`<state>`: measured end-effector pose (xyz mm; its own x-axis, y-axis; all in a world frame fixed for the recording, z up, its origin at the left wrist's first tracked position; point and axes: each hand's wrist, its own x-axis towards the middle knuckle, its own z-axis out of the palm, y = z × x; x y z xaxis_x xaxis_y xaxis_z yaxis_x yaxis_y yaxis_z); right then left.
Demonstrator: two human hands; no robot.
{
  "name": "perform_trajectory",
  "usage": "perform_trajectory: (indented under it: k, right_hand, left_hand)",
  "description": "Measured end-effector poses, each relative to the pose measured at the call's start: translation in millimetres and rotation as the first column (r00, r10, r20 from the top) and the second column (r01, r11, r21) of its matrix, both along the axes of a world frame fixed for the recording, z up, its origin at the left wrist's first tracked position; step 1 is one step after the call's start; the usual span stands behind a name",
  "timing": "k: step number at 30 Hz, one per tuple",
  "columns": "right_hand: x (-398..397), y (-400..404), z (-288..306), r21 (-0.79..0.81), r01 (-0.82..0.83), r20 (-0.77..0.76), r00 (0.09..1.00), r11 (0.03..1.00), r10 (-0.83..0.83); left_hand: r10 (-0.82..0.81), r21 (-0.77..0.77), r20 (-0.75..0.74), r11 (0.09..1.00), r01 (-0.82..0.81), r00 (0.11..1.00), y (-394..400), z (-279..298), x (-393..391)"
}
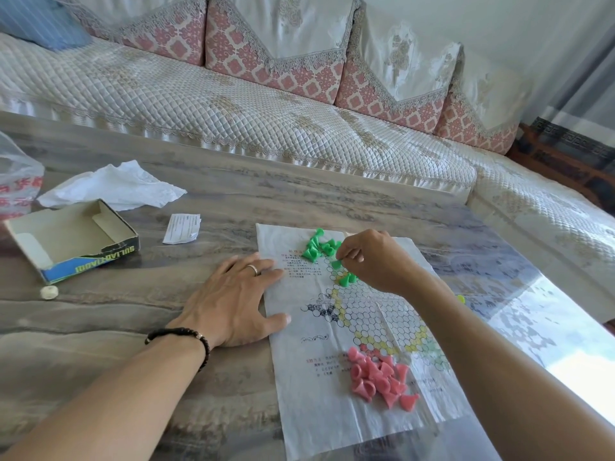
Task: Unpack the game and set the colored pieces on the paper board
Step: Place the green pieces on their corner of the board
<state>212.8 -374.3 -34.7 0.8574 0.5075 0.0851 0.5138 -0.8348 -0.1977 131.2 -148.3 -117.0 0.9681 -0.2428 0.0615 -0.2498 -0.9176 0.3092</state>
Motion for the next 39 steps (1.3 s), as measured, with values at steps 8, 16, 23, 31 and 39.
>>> perform_trajectory:
  k: [8, 16, 23, 31, 39]
  right_hand:
    - [-5, -6, -16, -0.225, -0.088, 0.043, 0.994, 0.97, 0.1]
    - [-4, -3, -19, -0.247, -0.096, 0.031, 0.994, 0.964, 0.107]
    - [23, 13, -4, -0.034, 0.005, 0.05, 0.999, 0.999, -0.003]
    - [42, 44, -28, -0.107, 0.008, 0.036, 0.999, 0.994, -0.004]
    - [46, 46, -33, -0.172, 0.017, 0.011, 1.0, 0.985, -0.015]
  left_hand:
    - [-0.005, -0.01, 0.022, 1.0, 0.005, 1.0, 0, -2, 1]
    - [-0.004, -0.007, 0.035, 1.0, 0.004, 0.999, 1, -2, 2]
    - [-0.003, 0.0, 0.024, 1.0, 0.003, 1.0, 0, 0, 1]
    - [0.003, -0.022, 0.042, 1.0, -0.002, 0.999, 1, 0, 0]
    - [0.003, -0.02, 0.036, 1.0, -0.003, 0.999, 1, 1, -1]
